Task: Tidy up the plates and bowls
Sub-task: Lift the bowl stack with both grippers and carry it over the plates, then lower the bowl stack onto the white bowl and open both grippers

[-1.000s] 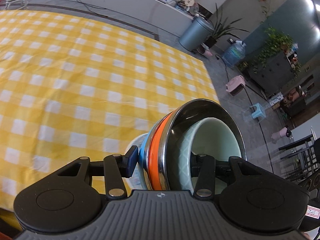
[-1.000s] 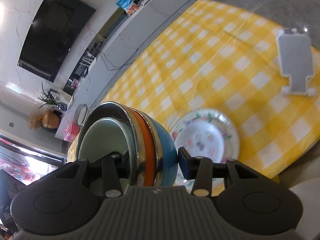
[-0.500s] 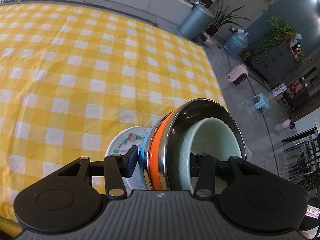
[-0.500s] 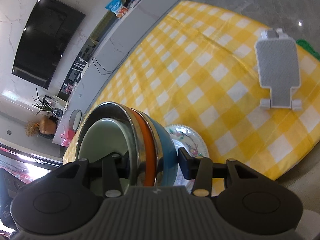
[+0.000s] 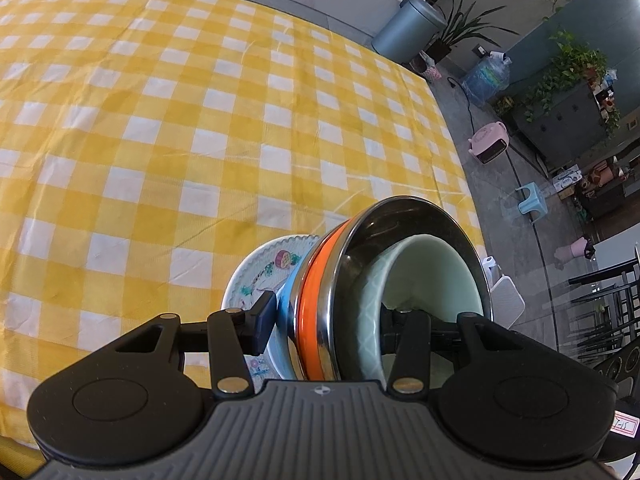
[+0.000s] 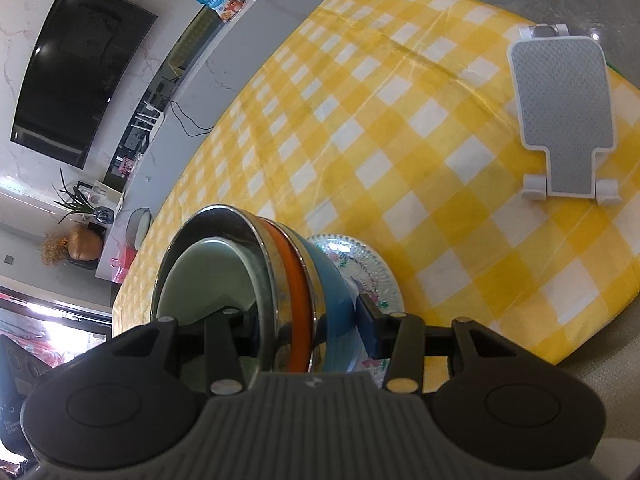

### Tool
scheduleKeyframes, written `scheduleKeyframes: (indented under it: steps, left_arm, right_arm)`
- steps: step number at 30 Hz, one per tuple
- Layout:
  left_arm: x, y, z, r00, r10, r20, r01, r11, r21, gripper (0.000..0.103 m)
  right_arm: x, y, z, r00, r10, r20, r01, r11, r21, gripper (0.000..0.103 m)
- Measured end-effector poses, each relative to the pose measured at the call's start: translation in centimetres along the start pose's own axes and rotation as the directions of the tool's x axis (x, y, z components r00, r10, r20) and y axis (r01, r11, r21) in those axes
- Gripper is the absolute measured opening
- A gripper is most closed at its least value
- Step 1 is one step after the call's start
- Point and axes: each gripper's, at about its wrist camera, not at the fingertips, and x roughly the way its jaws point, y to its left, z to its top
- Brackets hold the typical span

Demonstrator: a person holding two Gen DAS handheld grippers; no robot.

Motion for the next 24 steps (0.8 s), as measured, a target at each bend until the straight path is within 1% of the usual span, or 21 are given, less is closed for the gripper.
scheduleKeyframes:
  steps: [4, 13, 16, 17, 19, 20, 21, 24]
  left_arm:
    - [0.21, 0.1, -0.16, 1.0, 0.008, 0.001, -0.008, 1.0, 0.008, 0.051]
    - [0.3, -0.14, -0.09, 1.0, 0.009, 0.006, -0.009, 1.0, 0.018, 0.051]
    - [0.51, -0.03, -0.02, 1.0, 0.015, -0.003, -0.015, 1.0, 0.011, 0.05]
    - [0.47, 0.01, -0.06, 1.0, 0.013, 0.001, -0.013, 1.0, 0.009, 0.05]
    - [0.39, -0.02, -0.07, 1.0, 0.014, 0.006, -0.014, 1.0, 0.013, 0.05]
    - [0.3, -0.08, -0.1, 1.0, 0.015, 0.014, -0.015, 1.0, 0.018, 0.05]
    - [0.17, -0.21, -0.11, 1.0, 0.015, 0.024, -0.016, 1.0, 0.026, 0.054]
    - [-0.29, -0.53, -0.04, 0.999, 0.006, 0.051, -0.008, 0.999, 0.049, 0.063]
  right_arm:
    - [0.41, -0.37, -0.06, 1.0, -0.003, -0.009, 0.003, 1.0, 0.01, 0.045]
    - [0.36, -0.56, -0.23, 1.0, 0.009, 0.004, -0.009, 1.0, 0.011, 0.046]
    - [0.25, -0.52, -0.32, 1.0, 0.02, 0.005, -0.02, 1.0, 0.009, 0.05]
    - [0.22, -0.58, -0.33, 1.0, 0.029, 0.006, -0.029, 1.0, 0.009, 0.055]
    - [0.05, -0.67, -0.37, 0.999, 0.046, 0.015, -0.046, 0.999, 0.011, 0.055]
    - [-0.1, -0.8, -0.35, 0.998, 0.052, 0.022, -0.053, 0.998, 0.016, 0.056]
    - [-0.23, -0.89, -0.35, 0.998, 0.061, 0.03, -0.061, 0.998, 0.022, 0.056]
    - [-0.49, -1.06, -0.37, 0.996, 0.078, 0.047, -0.079, 0.996, 0.031, 0.065]
